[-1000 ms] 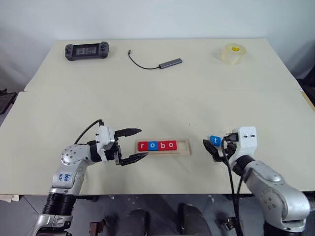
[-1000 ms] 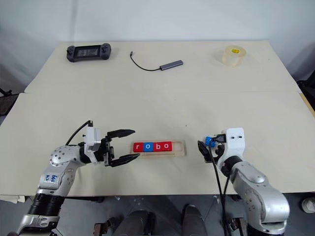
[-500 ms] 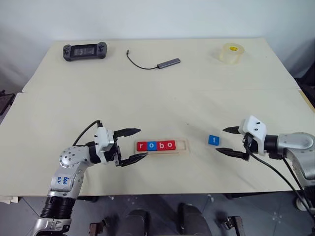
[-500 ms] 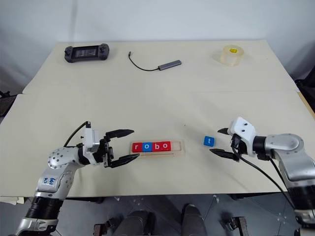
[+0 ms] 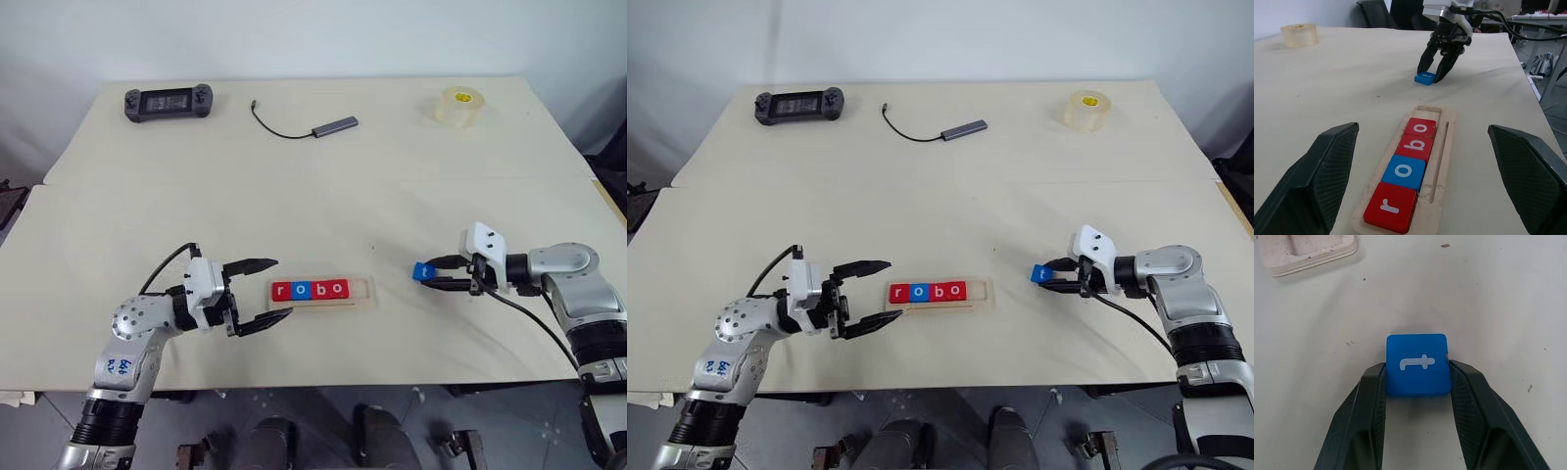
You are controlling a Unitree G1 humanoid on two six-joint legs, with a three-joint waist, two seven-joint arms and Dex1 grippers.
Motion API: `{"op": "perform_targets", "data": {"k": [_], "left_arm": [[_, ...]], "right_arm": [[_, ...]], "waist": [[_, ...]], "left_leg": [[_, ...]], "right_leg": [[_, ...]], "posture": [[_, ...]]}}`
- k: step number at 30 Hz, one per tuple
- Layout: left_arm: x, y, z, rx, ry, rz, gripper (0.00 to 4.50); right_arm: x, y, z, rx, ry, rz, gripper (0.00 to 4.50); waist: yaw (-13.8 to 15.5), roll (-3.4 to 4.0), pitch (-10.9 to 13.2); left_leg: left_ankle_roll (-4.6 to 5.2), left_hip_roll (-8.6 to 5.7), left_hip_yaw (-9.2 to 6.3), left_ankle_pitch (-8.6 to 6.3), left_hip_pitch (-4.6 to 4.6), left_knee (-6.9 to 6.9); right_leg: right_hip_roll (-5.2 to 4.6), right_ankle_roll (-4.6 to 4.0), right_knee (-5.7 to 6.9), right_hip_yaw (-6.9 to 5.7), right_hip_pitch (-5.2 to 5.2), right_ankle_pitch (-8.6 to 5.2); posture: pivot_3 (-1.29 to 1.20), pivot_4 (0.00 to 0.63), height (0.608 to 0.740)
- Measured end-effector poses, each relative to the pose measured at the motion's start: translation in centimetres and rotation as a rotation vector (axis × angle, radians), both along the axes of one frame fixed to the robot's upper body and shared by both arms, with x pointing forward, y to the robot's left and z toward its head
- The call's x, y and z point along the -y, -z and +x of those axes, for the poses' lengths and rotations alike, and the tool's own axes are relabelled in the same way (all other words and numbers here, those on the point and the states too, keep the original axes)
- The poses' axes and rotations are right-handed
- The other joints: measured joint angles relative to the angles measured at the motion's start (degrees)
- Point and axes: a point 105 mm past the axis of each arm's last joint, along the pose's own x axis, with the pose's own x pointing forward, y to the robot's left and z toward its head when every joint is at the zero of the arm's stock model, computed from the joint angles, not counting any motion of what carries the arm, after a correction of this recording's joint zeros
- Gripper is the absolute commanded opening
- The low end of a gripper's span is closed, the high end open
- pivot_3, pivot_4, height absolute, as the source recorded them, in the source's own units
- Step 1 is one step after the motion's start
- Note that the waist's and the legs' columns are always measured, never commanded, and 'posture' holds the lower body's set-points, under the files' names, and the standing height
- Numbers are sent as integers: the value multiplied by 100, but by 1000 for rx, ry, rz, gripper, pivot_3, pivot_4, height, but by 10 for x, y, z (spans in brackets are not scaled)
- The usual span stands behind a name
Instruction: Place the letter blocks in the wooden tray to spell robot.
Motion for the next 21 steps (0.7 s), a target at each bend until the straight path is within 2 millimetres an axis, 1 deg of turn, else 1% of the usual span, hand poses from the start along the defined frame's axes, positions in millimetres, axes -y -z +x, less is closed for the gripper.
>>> {"op": "perform_targets", "data": {"k": [3,5,7,9,11,14,20,21], "left_arm": [[-1,1,-1,-6,-5,2,4500],[-2,2,-1,-7,-7,3,4500],[-3,1,-1,-6,-13,2,4500],[-4,2,-1,-7,-15,2,4500],[-6,3,-2,-13,-22,1,4500],[-6,3,-2,-13,-27,1,4500],[-8,1,-5,1,-45,1,4500],[-8,2,-6,-2,-48,1,4500]], "right_arm": [[-14,-6,-5,-26,-65,-5,1462],[-27,-17,-5,-17,-112,0,1462],[-50,-32,-6,10,-190,-1,1462],[-69,-37,-10,17,-251,0,1462],[-84,-31,-13,-8,-292,-7,1462],[-98,-16,-16,-45,-325,-29,1462],[-96,-8,-14,-47,-324,-76,1462],[-97,-8,-14,-47,-322,-77,1812]], "waist": [[-3,2,2],[-6,4,2],[-2,3,2],[11,3,2],[34,3,2],[42,3,2],[10,3,2],[9,3,2]], "left_leg": [[0,0,1,0,-4,0],[-1,0,2,0,-5,0],[-4,4,-1,-1,-5,0],[-6,4,-4,-3,-6,-1],[-5,-1,-12,-3,-11,-1],[0,-13,-15,-2,-15,-1],[1,-11,-15,-3,-15,-5],[1,-10,-15,-3,-14,-5]], "right_leg": [[-1,0,1,2,-6,0],[-1,0,1,3,-8,0],[-1,0,1,1,-8,0],[-2,-1,2,-2,-7,0],[-4,-1,3,-10,-5,0],[-12,0,10,-11,-6,0],[-9,-1,9,-14,-7,0],[-9,0,8,-14,-7,0]], "posture": [[0,150,740],[0,150,740],[0,150,740],[0,150,740],[0,150,740],[0,150,740],[0,150,740],[0,150,740]]}}
